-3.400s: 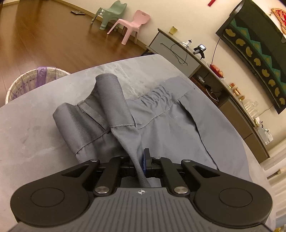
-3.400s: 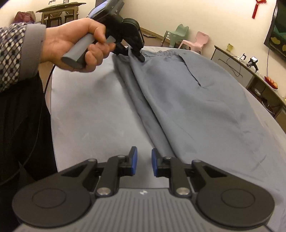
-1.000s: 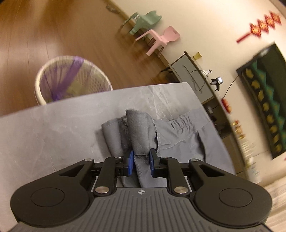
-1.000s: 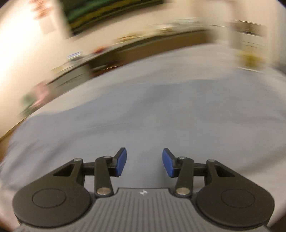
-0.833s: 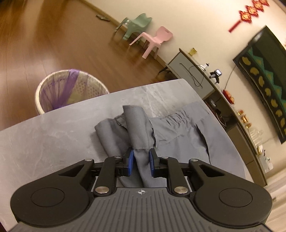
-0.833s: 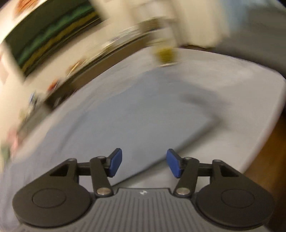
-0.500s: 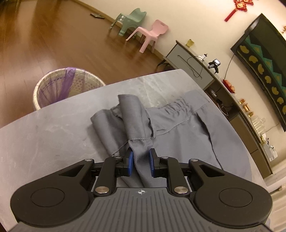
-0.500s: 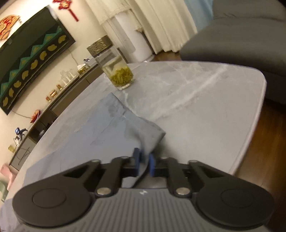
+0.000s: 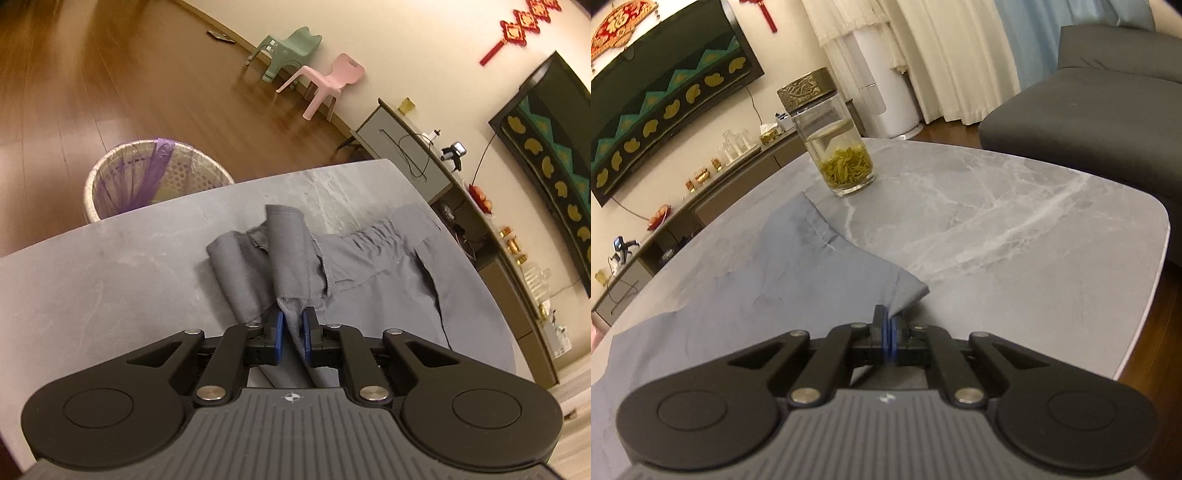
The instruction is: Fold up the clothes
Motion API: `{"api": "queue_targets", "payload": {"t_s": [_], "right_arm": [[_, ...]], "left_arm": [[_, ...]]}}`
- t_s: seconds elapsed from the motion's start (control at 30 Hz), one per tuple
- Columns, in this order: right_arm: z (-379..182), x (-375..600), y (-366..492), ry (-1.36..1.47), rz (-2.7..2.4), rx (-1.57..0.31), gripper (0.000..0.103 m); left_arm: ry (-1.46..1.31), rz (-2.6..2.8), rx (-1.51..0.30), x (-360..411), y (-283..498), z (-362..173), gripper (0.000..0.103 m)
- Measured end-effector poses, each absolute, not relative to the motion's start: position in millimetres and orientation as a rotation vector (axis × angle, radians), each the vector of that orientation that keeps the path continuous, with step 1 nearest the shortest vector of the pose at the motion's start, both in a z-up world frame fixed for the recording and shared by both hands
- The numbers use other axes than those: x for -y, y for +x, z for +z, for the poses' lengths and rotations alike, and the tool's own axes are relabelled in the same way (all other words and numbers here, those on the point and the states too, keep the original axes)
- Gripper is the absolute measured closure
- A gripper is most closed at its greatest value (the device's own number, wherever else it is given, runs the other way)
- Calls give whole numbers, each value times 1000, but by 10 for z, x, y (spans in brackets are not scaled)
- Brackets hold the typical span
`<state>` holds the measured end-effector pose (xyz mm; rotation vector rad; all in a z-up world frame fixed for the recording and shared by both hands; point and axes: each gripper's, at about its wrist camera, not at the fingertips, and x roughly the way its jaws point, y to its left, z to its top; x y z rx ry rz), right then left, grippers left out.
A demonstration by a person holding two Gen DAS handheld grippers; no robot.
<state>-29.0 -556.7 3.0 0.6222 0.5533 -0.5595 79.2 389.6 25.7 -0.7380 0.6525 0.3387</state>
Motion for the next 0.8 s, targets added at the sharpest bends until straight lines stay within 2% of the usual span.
{"api": "queue_targets", "payload": {"t_s": [0.07,0.13,0.17,0.2,0.23,0.37,0.47,0.63,0.8], "right_arm": [[60,5585,-278,618,-561,-561,92],[95,5594,-321,628,-568,-544,83],[113,5589,-368,634,-574,-524,66],[130,5584,-411,638,-581,-505,56],[123,5571,-423,631,-595,-503,43],[83,5531,-440,617,-633,-507,40],[108,5442,-363,617,-595,-526,40],[85,5428,-234,859,-368,-518,40],[50,5366,-283,940,-331,-493,40]], "left_arm": [[-718,332,-655,-3820,709,359,89],[-733,338,-649,-3791,592,404,73],[-749,345,-647,-3782,528,411,57],[-770,355,-653,-3782,479,396,42],[-790,356,-668,-3785,467,367,38],[-795,315,-691,-3711,572,313,13],[-795,244,-682,-3585,750,280,11],[-842,184,-640,-3460,885,199,11],[-869,93,-624,-3371,958,118,11]]}}
